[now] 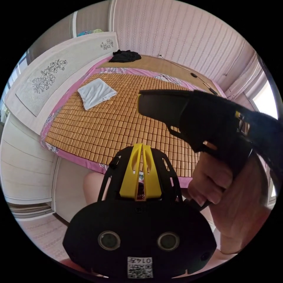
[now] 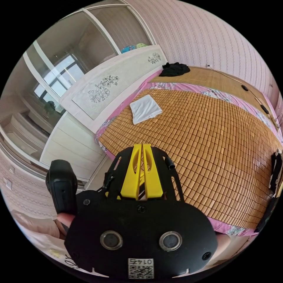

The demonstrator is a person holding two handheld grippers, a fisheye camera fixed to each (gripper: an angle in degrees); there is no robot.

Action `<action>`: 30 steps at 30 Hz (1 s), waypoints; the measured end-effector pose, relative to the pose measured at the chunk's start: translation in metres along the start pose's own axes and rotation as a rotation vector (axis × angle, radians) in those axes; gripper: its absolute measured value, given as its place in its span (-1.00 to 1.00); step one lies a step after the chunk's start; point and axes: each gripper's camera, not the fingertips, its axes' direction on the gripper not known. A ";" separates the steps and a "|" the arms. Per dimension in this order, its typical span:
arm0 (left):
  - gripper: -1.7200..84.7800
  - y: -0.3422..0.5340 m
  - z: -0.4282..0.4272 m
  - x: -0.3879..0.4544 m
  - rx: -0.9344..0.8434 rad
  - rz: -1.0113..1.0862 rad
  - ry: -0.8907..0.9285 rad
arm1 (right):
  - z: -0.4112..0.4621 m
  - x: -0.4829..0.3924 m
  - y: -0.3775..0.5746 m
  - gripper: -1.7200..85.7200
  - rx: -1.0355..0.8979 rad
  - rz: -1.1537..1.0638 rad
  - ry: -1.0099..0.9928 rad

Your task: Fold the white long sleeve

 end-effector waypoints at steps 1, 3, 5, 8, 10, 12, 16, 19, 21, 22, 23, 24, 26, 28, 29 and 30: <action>-0.98 -0.001 0.000 -0.007 0.000 0.001 0.002 | 0.013 -0.008 -0.003 -0.97 -0.009 -0.017 0.001; -0.98 -0.005 0.001 -0.036 -0.021 -0.022 0.012 | 0.032 -0.021 -0.008 -0.97 0.000 -0.057 -0.022; -0.98 -0.006 0.003 -0.058 -0.039 -0.045 0.043 | 0.052 -0.033 -0.013 -0.97 0.000 -0.085 -0.016; -0.98 -0.010 0.013 -0.097 -0.083 -0.118 0.066 | 0.096 -0.047 -0.028 -0.98 -0.078 -0.110 0.047; -0.98 -0.012 0.020 -0.119 -0.103 -0.163 0.059 | 0.125 -0.062 -0.036 -0.98 -0.091 -0.165 0.040; -0.98 -0.016 0.028 -0.147 -0.123 -0.190 0.069 | 0.147 -0.072 -0.042 -0.98 -0.098 -0.197 0.021; -0.98 -0.023 0.041 -0.188 -0.143 -0.227 0.043 | 0.207 -0.084 -0.062 -0.98 -0.173 -0.215 0.045; -0.98 -0.032 0.045 -0.221 -0.090 -0.231 -0.034 | 0.230 -0.097 -0.081 -0.98 -0.093 -0.247 0.119; -0.98 -0.043 0.050 -0.248 -0.046 -0.272 -0.121 | 0.247 -0.103 -0.089 -0.98 -0.085 -0.278 0.121; -0.98 -0.045 0.051 -0.254 -0.040 -0.282 -0.129 | 0.260 -0.105 -0.095 -0.98 -0.097 -0.288 0.134; -0.98 -0.050 0.056 -0.265 -0.038 -0.298 -0.129 | 0.267 -0.106 -0.097 -0.98 -0.101 -0.293 0.139; -0.98 -0.054 0.062 -0.277 -0.050 -0.327 -0.125 | 0.279 -0.106 -0.101 -0.98 -0.112 -0.303 0.151; -0.98 -0.060 0.071 -0.296 -0.083 -0.379 -0.154 | 0.297 -0.105 -0.105 -0.98 -0.128 -0.308 0.164; -0.98 -0.063 0.078 -0.313 -0.085 -0.413 -0.180 | 0.317 -0.102 -0.109 -0.98 -0.136 -0.302 0.163; -0.98 -0.064 0.081 -0.323 -0.082 -0.427 -0.191 | 0.323 -0.101 -0.110 -0.98 -0.142 -0.298 0.161; -0.98 -0.065 0.085 -0.332 -0.085 -0.439 -0.187 | 0.333 -0.100 -0.113 -0.98 -0.158 -0.285 0.154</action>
